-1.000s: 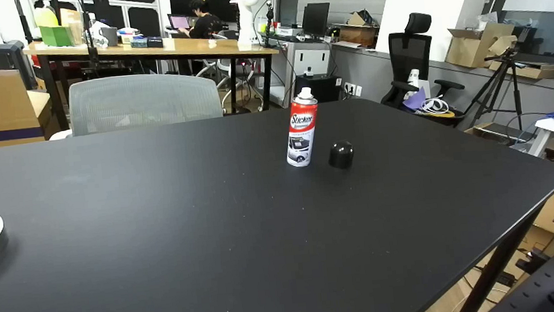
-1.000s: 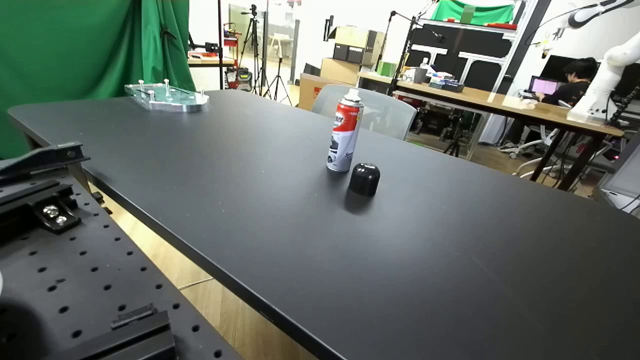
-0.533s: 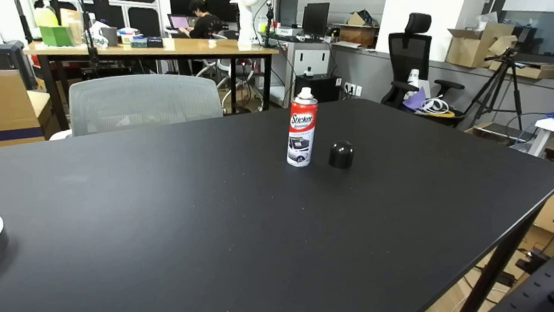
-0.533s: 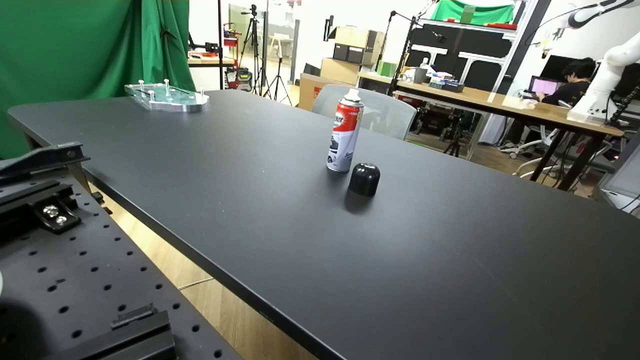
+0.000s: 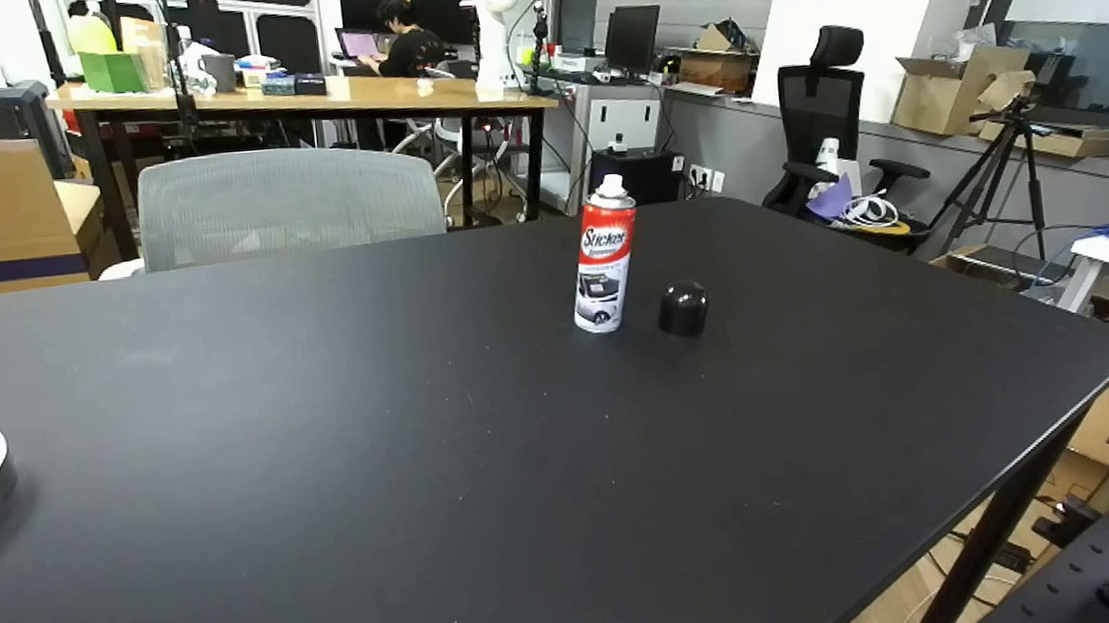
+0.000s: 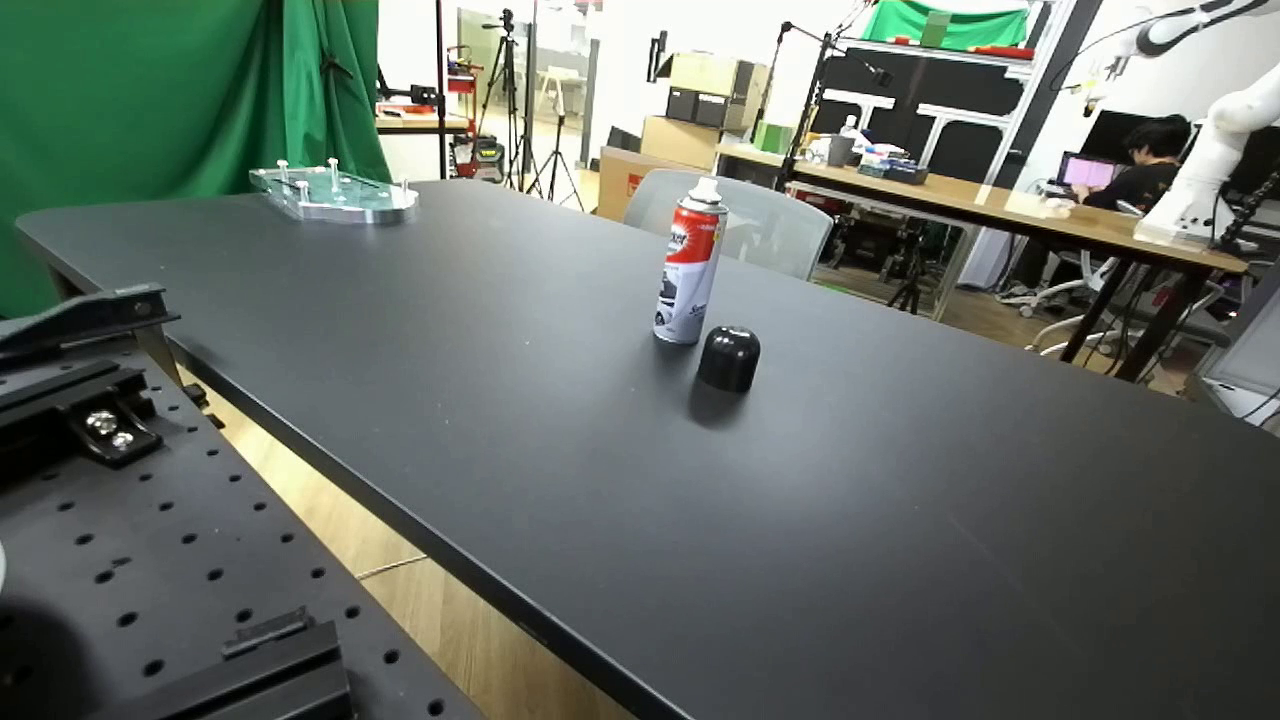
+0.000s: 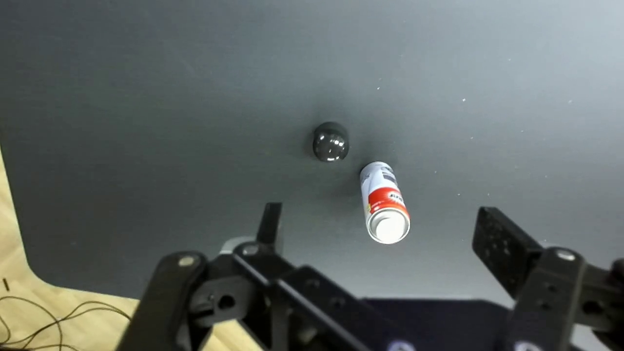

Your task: Put the top back on the bottle on the table

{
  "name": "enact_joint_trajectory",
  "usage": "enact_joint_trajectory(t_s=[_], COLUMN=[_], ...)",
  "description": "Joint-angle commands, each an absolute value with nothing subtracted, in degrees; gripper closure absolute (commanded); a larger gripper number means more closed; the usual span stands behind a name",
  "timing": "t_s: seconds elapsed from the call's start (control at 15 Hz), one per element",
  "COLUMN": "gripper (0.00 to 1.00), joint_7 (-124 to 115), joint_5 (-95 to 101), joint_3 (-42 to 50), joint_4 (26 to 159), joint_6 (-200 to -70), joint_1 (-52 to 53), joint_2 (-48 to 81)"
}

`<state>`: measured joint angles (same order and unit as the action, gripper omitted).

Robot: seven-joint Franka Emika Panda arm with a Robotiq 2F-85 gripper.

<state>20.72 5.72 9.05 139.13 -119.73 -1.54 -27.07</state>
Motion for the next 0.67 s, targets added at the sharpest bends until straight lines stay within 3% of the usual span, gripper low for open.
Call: enact_joint_trajectory(t_s=[0.0, 0.33, 0.6], gripper=[0.0, 0.0, 0.0], joint_7=[22.4, 19.9, 20.4], joint_5=[6.3, 5.5, 6.6], joint_3=[8.9, 7.8, 7.9], joint_4=[138.6, 141.1, 141.6], joint_6=[-128.9, -144.0, -146.1], joint_1=[-1.1, -1.9, -3.1], joint_2=[-19.9, -12.9, -7.8])
